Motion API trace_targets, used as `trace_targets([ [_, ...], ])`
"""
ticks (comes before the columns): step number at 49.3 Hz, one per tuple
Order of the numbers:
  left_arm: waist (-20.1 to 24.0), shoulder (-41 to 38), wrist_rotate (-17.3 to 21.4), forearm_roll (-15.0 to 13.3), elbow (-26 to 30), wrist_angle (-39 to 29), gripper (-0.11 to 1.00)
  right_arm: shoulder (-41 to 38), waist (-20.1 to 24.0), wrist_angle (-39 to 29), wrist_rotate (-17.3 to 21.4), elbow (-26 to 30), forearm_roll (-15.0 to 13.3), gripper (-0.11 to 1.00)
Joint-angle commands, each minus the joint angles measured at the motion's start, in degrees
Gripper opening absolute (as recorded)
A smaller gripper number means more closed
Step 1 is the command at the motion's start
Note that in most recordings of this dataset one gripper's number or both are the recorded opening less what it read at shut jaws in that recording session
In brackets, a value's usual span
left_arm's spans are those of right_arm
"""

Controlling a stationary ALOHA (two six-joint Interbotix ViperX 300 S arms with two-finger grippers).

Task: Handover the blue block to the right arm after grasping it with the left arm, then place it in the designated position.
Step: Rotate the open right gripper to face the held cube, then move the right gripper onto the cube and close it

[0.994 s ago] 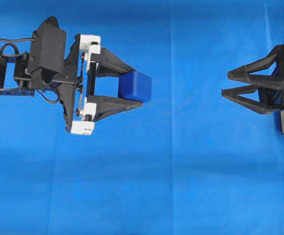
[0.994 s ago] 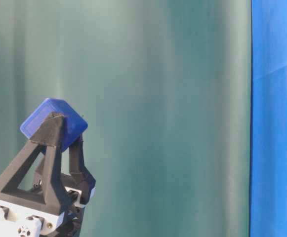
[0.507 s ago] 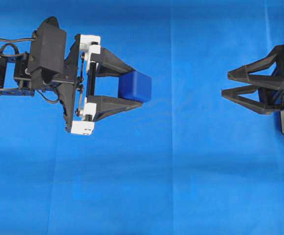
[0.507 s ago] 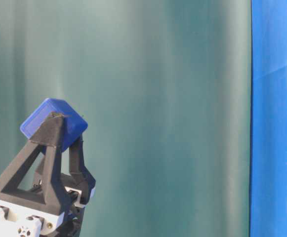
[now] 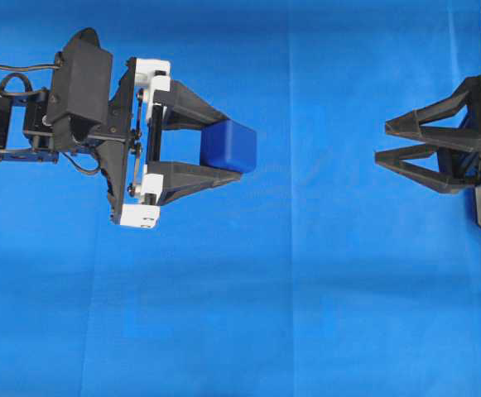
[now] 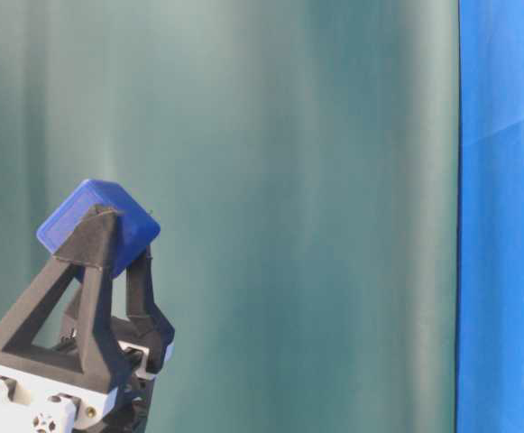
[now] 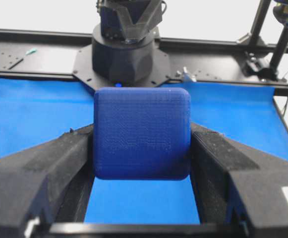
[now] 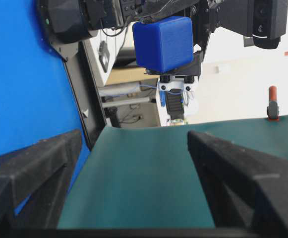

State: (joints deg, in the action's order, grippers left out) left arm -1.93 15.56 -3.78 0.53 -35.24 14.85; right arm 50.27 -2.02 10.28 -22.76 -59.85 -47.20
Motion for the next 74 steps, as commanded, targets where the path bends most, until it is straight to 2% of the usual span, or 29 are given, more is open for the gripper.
trace_targets([
  [1,-0.1,0.8,-0.1,-0.1,0.6,0.8,0.48,-0.3,0.0,0.4,0.1,1.6,0.0,0.95],
  [16,-0.1,0.8,-0.1,-0.1,0.6,0.8,0.48,-1.6,0.0,0.4,0.2,2.5,0.0,0.95],
  [30,-0.1,0.9,-0.1,-0.1,0.5,0.8,0.48,-7.8,0.0,3.2,0.2,6.7,0.0,0.95],
  [63,-0.1,0.9,-0.2,-0.1,0.5,0.6,0.48,-28.2,0.0,4.0,-0.1,23.6,-0.3,0.95],
  [74,-0.1,1.0,-0.2,-0.1,0.5,0.6,0.48,-33.0,0.0,4.0,-0.1,27.9,-1.8,0.95],
])
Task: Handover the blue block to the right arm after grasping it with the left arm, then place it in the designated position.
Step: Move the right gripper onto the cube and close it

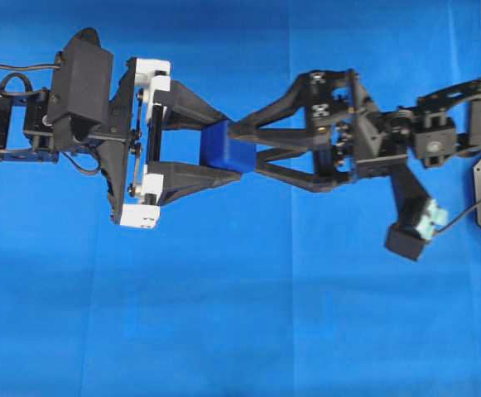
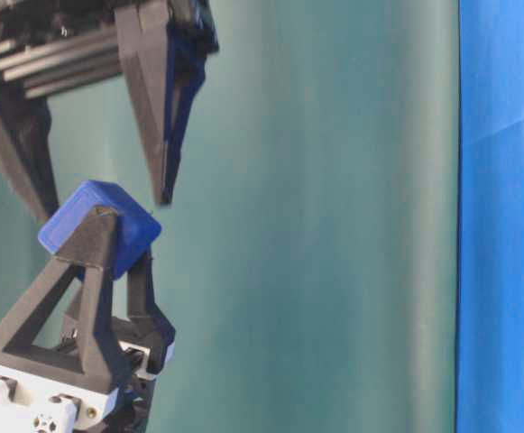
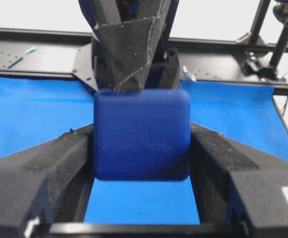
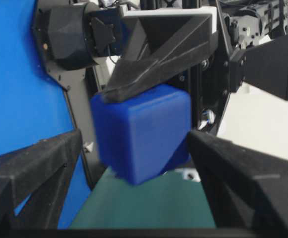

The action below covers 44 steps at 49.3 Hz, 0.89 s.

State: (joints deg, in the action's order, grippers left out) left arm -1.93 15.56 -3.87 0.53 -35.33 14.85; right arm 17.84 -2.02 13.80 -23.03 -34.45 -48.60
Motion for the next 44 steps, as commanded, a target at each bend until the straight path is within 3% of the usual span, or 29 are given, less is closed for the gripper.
trace_targets([
  [1,-0.1,0.9,-0.1,-0.1,0.6,0.6,0.48,-0.9,0.0,0.4,0.2,2.8,-0.5,0.95],
  [31,-0.1,0.9,-0.1,-0.1,0.6,0.6,0.48,-2.2,0.0,-0.3,0.4,5.0,-0.6,0.94],
  [34,-0.1,0.9,-0.1,-0.1,0.6,0.6,0.48,-1.7,0.2,-1.1,0.4,4.6,-0.7,0.87],
  [40,-0.1,1.0,-0.1,-0.1,0.5,0.4,0.48,-0.7,0.4,-1.4,0.6,4.2,-0.6,0.55],
  [44,-0.1,1.0,0.0,-0.1,0.6,0.1,0.49,-0.2,0.4,-1.5,0.6,4.2,-0.6,0.53],
])
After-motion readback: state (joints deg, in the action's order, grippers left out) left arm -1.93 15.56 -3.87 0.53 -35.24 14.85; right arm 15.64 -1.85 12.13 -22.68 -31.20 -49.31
